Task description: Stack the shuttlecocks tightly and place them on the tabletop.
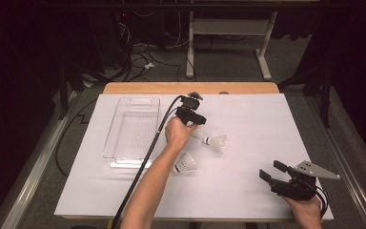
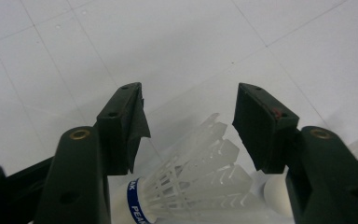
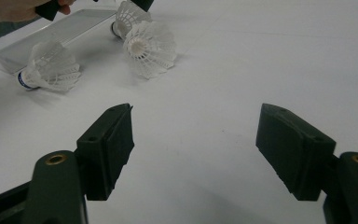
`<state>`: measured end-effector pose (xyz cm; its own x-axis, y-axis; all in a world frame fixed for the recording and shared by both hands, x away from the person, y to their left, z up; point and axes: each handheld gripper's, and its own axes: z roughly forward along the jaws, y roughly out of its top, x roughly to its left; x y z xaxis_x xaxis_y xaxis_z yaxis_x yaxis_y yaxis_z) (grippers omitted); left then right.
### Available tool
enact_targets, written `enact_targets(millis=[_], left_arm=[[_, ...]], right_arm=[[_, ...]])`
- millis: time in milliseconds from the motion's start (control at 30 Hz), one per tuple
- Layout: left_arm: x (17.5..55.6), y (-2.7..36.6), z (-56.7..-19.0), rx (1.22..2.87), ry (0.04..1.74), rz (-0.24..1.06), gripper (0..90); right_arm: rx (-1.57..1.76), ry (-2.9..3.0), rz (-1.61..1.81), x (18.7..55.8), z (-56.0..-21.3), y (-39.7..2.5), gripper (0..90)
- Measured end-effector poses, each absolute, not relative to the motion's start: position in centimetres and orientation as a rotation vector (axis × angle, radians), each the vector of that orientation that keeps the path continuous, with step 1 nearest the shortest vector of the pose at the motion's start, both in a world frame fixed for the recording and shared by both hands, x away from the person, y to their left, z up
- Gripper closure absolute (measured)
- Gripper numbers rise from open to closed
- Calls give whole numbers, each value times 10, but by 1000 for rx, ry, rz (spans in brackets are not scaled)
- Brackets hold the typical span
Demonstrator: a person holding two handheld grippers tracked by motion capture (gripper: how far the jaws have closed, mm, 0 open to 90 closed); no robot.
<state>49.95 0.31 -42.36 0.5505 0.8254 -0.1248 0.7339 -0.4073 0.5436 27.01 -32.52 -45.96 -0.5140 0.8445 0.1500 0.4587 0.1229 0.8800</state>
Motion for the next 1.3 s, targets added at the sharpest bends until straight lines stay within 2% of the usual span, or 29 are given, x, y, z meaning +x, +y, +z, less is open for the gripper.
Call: enact_targets(millis=[700, 1033, 1300], left_arm=[[489, 10, -408, 2256, 1198, 168, 377], [480, 16, -398, 2246, 1176, 197, 326], [471, 25, -394, 2247, 1157, 206, 332]], right_arm=[[1264, 2023, 1351, 271, -460, -325, 276], [1269, 2019, 1351, 271, -460, -326, 275], [1272, 2017, 1350, 271, -460, -326, 275]])
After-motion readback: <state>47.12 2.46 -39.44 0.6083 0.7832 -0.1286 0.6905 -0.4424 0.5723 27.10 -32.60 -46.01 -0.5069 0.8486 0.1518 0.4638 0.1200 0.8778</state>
